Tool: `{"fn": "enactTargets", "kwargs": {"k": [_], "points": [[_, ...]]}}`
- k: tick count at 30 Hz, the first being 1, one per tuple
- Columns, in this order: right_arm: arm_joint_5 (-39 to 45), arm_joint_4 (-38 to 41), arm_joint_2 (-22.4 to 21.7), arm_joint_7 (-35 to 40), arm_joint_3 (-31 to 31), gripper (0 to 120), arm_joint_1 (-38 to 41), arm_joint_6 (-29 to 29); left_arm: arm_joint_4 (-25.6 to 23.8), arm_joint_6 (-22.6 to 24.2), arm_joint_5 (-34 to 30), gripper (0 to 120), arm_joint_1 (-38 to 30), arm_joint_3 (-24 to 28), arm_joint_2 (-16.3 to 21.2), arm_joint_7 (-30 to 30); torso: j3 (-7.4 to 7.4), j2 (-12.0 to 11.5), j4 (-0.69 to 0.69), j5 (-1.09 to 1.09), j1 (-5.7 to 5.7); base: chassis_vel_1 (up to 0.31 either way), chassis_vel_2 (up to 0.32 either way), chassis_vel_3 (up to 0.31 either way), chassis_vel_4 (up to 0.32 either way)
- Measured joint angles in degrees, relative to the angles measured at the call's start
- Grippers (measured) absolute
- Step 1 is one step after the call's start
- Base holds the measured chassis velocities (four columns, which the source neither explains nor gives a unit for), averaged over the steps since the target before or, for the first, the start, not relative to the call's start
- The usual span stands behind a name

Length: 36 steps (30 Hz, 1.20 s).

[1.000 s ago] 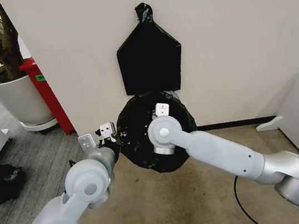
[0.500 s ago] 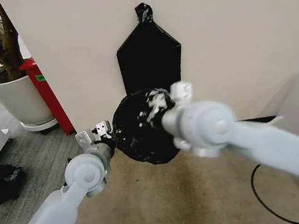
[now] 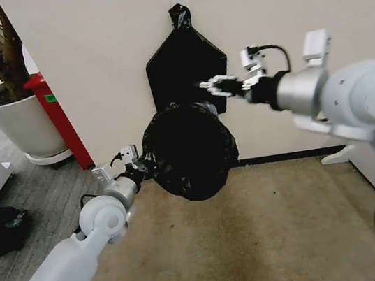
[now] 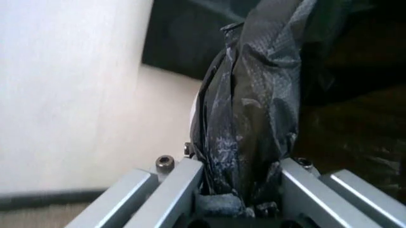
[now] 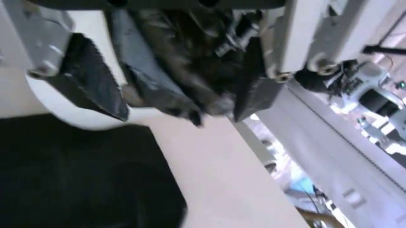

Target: Place the garbage bag over the trash bin.

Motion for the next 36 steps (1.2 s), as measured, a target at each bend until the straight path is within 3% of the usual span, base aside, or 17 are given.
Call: {"fn": "enactTargets", "kwargs": {"k": [3,5,10,36], "points": [[-0.7,-1.4,0.3,-2.1,0.3,76,-1.2,-1.2,0.7,-2.2,3.7,0,0.0,0.4,0.4,4.1,0.00,0.0,0.01,0.00,0.00,0.000,0.000,0.000,0.000],[-0.7,-1.6,0.5,-2.2,0.3,78,-1.3,-1.5,0.7,-2.5,4.1,0,0.0,0.4,0.5,4.7,0.00,0.0,0.01,0.00,0.00,0.000,0.000,0.000,0.000],[-0.5,-3.2,1.0,-2.8,-0.1,98,-1.6,-2.5,0.9,-4.7,6.7,0,0.1,0.4,1.3,7.7,0.00,0.0,0.01,0.00,0.00,0.000,0.000,0.000,0.000],[-1.5,-3.8,1.6,-0.6,-1.4,100,-3.5,-2.0,-1.8,-5.8,7.6,0,1.0,-0.1,2.7,8.9,0.00,0.0,0.01,-0.02,0.00,0.000,0.000,0.000,0.000]]}}
